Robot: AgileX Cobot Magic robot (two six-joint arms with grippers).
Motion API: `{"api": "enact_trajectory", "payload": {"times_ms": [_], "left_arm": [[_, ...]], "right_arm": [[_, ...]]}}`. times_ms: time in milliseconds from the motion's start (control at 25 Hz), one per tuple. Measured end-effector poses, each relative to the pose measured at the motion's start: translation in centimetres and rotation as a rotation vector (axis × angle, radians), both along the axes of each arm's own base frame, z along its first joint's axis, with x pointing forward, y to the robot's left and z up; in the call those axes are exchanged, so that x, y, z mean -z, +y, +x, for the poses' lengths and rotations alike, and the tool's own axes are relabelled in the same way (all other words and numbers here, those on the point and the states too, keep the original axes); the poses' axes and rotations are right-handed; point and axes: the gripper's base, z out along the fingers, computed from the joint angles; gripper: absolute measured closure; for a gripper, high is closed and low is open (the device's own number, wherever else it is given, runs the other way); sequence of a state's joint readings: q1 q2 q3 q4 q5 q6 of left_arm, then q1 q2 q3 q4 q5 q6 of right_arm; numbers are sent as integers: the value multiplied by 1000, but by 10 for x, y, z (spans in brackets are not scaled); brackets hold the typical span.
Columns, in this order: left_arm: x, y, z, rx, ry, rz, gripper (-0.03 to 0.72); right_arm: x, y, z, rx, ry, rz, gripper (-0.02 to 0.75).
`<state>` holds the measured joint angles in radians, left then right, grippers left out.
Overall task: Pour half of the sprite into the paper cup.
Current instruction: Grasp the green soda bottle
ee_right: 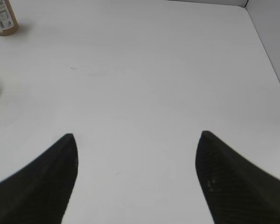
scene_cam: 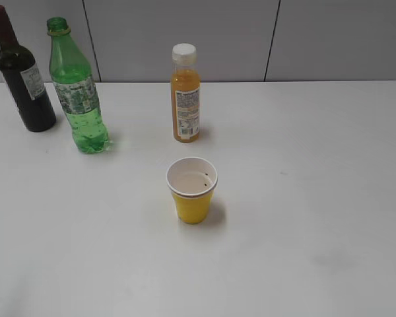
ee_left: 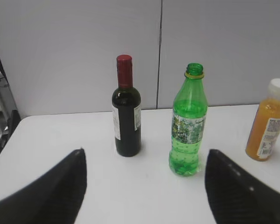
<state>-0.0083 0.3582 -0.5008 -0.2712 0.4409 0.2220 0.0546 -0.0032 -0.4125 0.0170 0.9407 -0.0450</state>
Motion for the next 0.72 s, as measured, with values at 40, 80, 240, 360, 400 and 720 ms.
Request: {"api": "enact_trajectory", "payload": {"times_ms": [40, 80, 240, 360, 400, 720], "left_arm": [[4, 0, 5, -4, 5, -11, 93], [7, 1, 10, -10, 7, -14, 95], [19, 3, 27, -38, 9, 2, 96], [26, 6, 38, -64, 3, 7, 96], [29, 6, 42, -71, 1, 11, 96], [54, -3, 71, -24, 8, 65, 97]], "right_arm": [[0, 0, 0, 0, 0, 0, 145], [0, 0, 0, 0, 0, 0, 145], [0, 0, 0, 0, 0, 0, 145], [0, 0, 0, 0, 1, 0, 145], [0, 0, 0, 0, 1, 0, 145], [0, 0, 0, 0, 1, 0, 146]]}}
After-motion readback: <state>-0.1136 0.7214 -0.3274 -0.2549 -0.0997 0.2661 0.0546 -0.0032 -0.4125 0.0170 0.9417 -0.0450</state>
